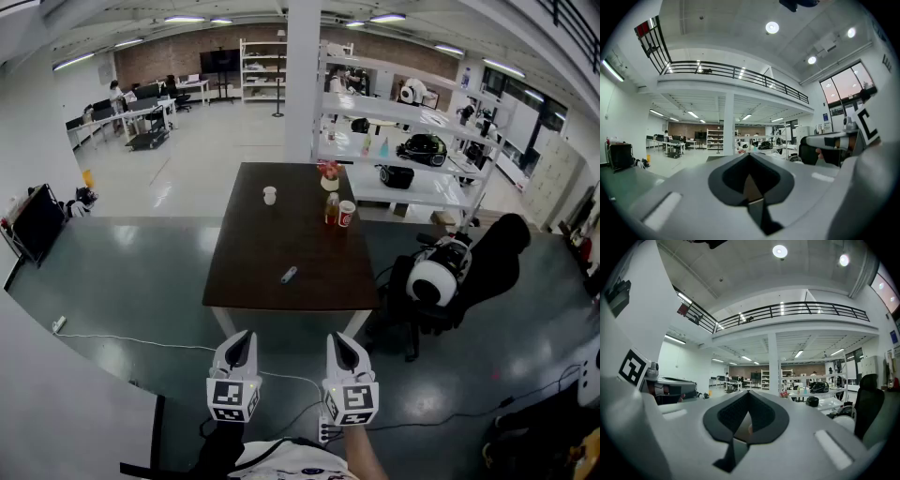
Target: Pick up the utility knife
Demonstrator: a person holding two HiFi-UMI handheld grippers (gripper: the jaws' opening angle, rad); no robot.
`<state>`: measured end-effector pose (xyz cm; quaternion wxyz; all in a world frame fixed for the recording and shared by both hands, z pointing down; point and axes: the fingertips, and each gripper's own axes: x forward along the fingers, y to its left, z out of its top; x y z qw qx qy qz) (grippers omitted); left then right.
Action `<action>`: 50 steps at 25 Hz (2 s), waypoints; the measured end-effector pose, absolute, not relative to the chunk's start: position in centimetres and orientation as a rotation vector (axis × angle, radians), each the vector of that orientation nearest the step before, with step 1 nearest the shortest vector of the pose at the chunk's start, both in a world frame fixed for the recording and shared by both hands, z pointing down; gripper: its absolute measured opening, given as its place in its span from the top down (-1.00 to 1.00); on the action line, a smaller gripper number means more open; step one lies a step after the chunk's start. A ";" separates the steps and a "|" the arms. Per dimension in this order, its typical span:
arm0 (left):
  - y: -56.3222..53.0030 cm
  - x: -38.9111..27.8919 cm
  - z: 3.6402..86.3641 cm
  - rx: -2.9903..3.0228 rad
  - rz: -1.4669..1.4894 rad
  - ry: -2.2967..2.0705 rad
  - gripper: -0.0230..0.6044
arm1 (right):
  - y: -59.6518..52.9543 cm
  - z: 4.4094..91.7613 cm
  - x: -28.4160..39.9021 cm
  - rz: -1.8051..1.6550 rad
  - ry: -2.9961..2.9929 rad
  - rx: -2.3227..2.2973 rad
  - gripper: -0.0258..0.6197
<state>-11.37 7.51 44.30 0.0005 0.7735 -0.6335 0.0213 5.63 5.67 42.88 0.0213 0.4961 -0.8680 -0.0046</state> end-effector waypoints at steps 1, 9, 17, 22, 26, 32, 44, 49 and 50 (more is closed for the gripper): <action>7.6 -11.3 44.4 2.431 0.068 -1.987 0.94 | 5.7 43.0 5.6 -0.012 -2.691 1.536 0.92; 7.7 -11.3 44.6 2.436 0.083 -1.982 0.94 | 6.0 43.1 5.3 -0.015 -2.700 1.518 0.92; 7.7 -10.6 44.8 2.433 0.092 -1.973 0.93 | 6.4 43.2 5.3 0.045 -2.733 1.477 0.92; 7.8 -9.9 45.3 2.436 0.109 -1.952 0.93 | 6.2 43.8 5.7 0.076 -2.722 1.469 0.92; 7.7 -9.4 45.7 2.427 0.106 -1.954 0.93 | 6.3 44.5 6.1 0.101 -2.712 1.448 0.92; 7.8 -7.6 46.7 2.425 0.125 -1.917 0.93 | 6.7 45.4 6.5 0.133 -2.707 1.404 0.92; 8.6 -5.4 47.5 2.379 0.119 -1.930 0.93 | 7.3 45.4 8.3 0.158 -2.735 1.333 0.92; 9.3 -4.9 48.3 2.349 0.135 -1.938 0.93 | 7.6 45.9 8.7 0.186 -2.742 1.294 0.92; 9.4 -4.8 48.5 2.343 0.141 -1.937 0.93 | 7.6 46.0 8.9 0.189 -2.742 1.292 0.92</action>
